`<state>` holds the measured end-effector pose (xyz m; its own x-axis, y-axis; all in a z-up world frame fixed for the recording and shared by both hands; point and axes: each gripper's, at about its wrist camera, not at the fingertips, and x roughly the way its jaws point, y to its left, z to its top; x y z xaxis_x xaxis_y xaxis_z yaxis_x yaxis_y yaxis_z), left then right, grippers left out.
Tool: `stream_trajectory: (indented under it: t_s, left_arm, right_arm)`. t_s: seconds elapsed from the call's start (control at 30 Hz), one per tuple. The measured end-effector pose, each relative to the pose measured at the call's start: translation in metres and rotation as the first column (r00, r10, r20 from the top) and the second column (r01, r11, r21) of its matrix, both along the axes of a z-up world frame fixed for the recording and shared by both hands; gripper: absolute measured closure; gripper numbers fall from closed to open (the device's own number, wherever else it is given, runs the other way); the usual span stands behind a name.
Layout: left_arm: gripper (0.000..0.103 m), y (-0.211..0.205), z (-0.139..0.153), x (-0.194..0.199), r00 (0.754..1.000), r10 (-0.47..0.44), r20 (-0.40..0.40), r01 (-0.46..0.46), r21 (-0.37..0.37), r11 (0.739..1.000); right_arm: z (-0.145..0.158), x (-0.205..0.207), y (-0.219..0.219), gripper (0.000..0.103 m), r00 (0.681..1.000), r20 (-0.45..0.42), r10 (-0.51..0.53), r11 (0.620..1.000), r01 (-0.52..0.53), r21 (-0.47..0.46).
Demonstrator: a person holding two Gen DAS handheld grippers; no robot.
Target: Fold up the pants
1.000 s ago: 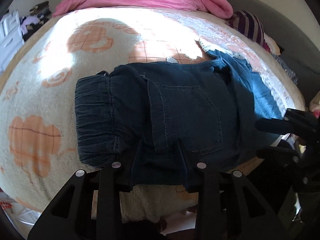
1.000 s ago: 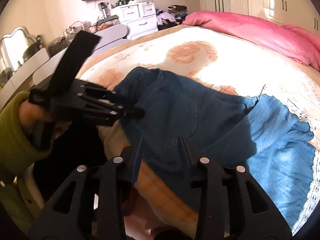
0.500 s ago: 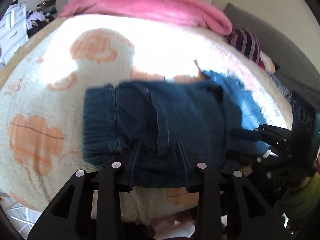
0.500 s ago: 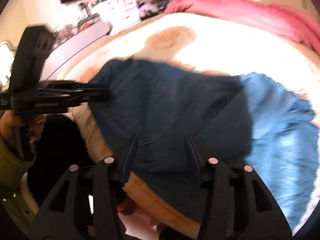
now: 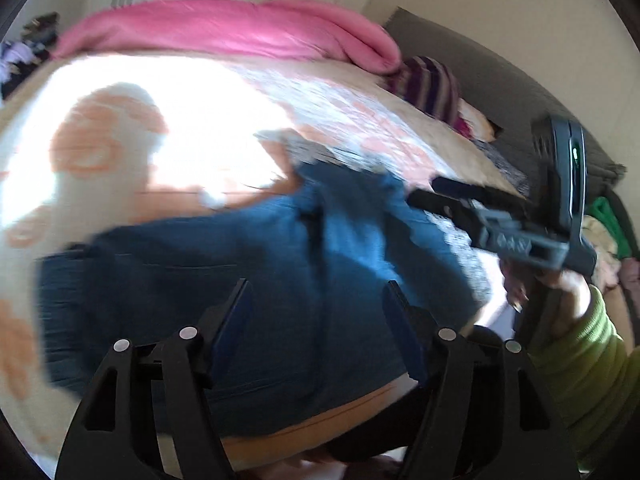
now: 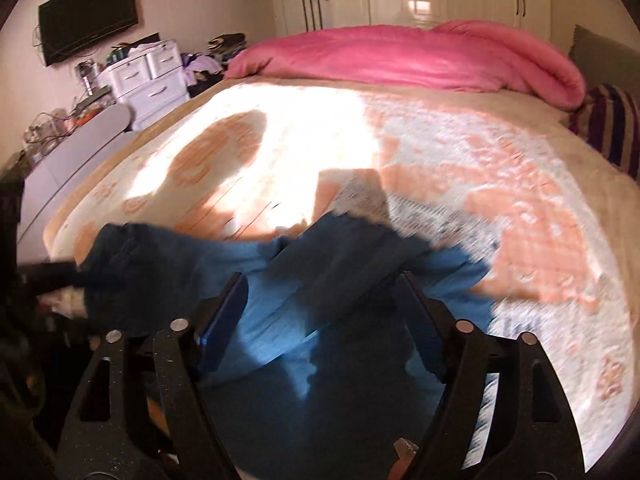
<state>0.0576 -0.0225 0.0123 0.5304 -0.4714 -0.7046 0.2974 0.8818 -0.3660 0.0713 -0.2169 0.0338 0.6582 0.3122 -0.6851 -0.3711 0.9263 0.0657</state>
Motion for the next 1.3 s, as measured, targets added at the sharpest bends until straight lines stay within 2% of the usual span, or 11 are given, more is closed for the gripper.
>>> stream_trajectory:
  t_s: [0.17, 0.27, 0.47, 0.53, 0.6, 0.8, 1.07, 1.1, 1.17, 1.23, 1.3]
  left_arm:
    - [0.041, -0.027, -0.020, 0.026, 0.997, -0.061, -0.047, 0.061, -0.008, 0.998]
    - [0.053, -0.035, -0.035, 0.043, 0.993, -0.069, -0.092, 0.065, -0.050, 0.997]
    - [0.053, -0.039, -0.062, 0.059, 0.989, 0.000, -0.147, -0.018, -0.123, 0.992]
    - [0.053, -0.041, -0.064, 0.058, 0.990, -0.008, -0.140, -0.011, -0.135, 0.991]
    - [0.068, -0.045, -0.062, 0.056, 0.993, -0.025, -0.115, 0.009, -0.140, 0.990]
    - [0.091, -0.058, -0.063, 0.050, 0.994, -0.089, -0.065, 0.079, -0.150, 0.985]
    - [0.092, -0.076, -0.055, 0.043, 0.989, -0.145, -0.011, 0.143, -0.109, 0.984]
    - [0.092, -0.077, -0.055, 0.043, 0.989, -0.146, -0.010, 0.144, -0.106, 0.984]
    - [0.092, -0.073, -0.054, 0.041, 0.989, -0.145, -0.011, 0.143, -0.107, 0.984]
    - [0.092, -0.075, -0.051, 0.042, 0.990, -0.140, -0.009, 0.138, -0.098, 0.986]
    - [0.092, -0.073, -0.048, 0.042, 0.992, -0.129, -0.005, 0.128, -0.088, 0.988]
  right_arm:
    - [0.007, 0.024, 0.003, 0.026, 1.000, -0.002, 0.017, 0.999, -0.017, -0.033]
    - [0.006, 0.043, 0.012, 0.026, 0.999, -0.023, 0.023, 0.998, -0.025, -0.058]
    - [-0.008, 0.086, 0.044, 0.023, 0.995, -0.091, 0.049, 0.992, -0.059, -0.112]
    - [-0.019, 0.102, 0.057, 0.023, 0.992, -0.118, 0.049, 0.988, -0.066, -0.140]
    - [-0.028, 0.116, 0.065, 0.023, 0.991, -0.131, 0.037, 0.986, -0.057, -0.155]
    - [-0.060, 0.156, 0.077, 0.023, 0.977, -0.207, -0.045, 0.973, -0.004, -0.230]
    - [-0.079, 0.178, 0.073, 0.023, 0.969, -0.219, -0.114, 0.965, 0.056, -0.257]
    - [-0.081, 0.180, 0.071, 0.029, 0.968, -0.218, -0.123, 0.963, 0.064, -0.261]
    - [-0.084, 0.182, 0.065, 0.055, 0.968, -0.210, -0.141, 0.960, 0.082, -0.267]
    - [-0.081, 0.183, 0.058, 0.088, 0.969, -0.201, -0.142, 0.967, 0.093, -0.238]
    - [-0.072, 0.179, 0.045, 0.095, 0.969, -0.196, -0.149, 0.977, 0.114, -0.180]
